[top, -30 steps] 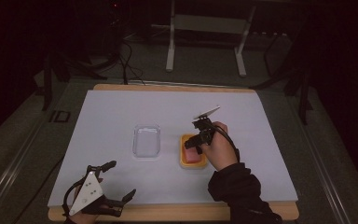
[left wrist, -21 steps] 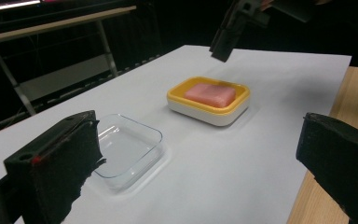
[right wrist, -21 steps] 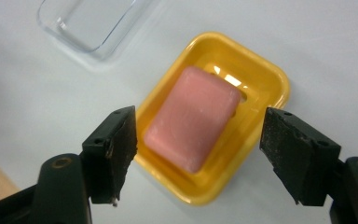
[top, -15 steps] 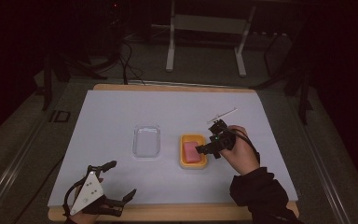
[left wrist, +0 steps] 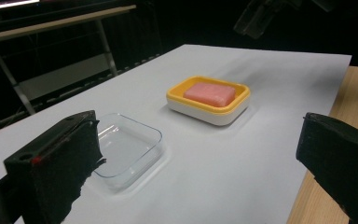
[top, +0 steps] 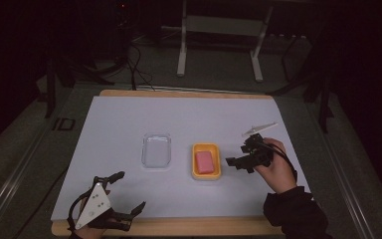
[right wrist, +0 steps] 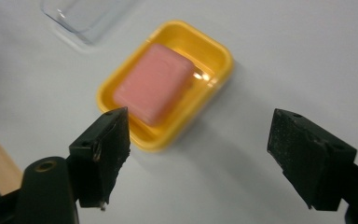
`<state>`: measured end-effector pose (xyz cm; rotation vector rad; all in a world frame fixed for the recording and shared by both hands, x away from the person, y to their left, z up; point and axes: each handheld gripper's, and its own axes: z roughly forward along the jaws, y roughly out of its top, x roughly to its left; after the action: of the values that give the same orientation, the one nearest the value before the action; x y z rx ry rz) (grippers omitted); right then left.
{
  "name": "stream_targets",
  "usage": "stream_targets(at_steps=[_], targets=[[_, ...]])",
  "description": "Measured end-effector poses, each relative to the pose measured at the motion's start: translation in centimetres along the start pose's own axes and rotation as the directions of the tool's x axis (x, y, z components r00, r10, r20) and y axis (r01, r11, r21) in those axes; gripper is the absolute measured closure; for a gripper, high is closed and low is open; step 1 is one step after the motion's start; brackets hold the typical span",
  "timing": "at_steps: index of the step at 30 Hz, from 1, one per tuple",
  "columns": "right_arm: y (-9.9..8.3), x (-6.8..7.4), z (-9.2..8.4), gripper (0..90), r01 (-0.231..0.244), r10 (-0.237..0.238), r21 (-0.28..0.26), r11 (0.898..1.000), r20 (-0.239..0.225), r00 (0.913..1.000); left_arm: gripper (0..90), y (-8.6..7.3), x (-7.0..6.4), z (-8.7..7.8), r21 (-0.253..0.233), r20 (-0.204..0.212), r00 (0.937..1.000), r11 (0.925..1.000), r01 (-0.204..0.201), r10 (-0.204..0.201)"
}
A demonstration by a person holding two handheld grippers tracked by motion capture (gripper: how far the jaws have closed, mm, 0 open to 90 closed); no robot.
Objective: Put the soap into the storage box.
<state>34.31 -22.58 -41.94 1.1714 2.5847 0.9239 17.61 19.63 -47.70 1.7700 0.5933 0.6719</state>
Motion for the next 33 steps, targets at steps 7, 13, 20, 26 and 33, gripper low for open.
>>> stream_targets(at_steps=[7, 13, 20, 26, 33], targets=[[-2.3, -1.1, -1.0, 19.9, 0.003, -0.002, -0.021, 1.0, 0.02, 0.9998, 0.4, 0.0, 0.0, 0.0, 0.0, -0.001, 1.0, 1.0, -0.001, 0.001], [-4.3, -1.9, -1.1, 19.9, -0.012, 0.013, -0.02, 1.0, 0.037, 0.9992, 0.4, 0.0, -0.1, 0.0, 0.0, -0.002, 1.0, 1.0, -0.002, 0.002], [-6.4, -2.4, -1.1, 20.0, -0.023, 0.026, -0.047, 0.999, 0.052, 0.9983, 0.4, 0.0, -0.1, 0.0, 0.0, -0.002, 1.0, 1.0, -0.002, 0.002], [-8.0, -3.2, -1.2, 20.5, -0.058, 0.062, -0.073, 0.996, 0.065, 0.9959, 0.4, 0.0, -0.1, 0.0, 0.001, -0.002, 1.0, 1.0, -0.003, 0.003], [-9.6, -3.9, -1.4, 20.0, -0.139, 0.147, -0.088, 0.986, 0.083, 0.9857, 0.4, 0.0, -0.1, 0.0, 0.001, -0.001, 1.0, 1.0, -0.003, 0.003]])
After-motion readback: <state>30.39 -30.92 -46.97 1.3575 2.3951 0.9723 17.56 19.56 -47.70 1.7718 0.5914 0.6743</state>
